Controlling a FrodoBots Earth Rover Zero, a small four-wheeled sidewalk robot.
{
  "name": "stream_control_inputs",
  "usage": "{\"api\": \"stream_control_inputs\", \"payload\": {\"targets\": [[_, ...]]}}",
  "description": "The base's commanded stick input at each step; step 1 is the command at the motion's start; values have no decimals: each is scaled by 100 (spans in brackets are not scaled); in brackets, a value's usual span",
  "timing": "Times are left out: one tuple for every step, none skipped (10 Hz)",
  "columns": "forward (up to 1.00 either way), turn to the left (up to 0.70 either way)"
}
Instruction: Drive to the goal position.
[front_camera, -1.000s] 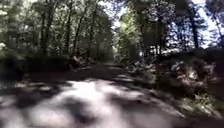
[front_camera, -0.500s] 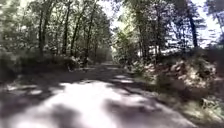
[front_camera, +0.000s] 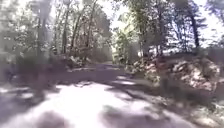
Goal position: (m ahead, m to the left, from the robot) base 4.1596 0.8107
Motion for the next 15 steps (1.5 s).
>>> {"api": "stream_control_inputs", "payload": {"targets": [[45,0],[45,0],[45,0],[45,0],[45,0],[45,0],[45,9],[45,27],[45,25],[45,11],[45,0],[45,0],[45,0],[45,0],[45,0]]}}
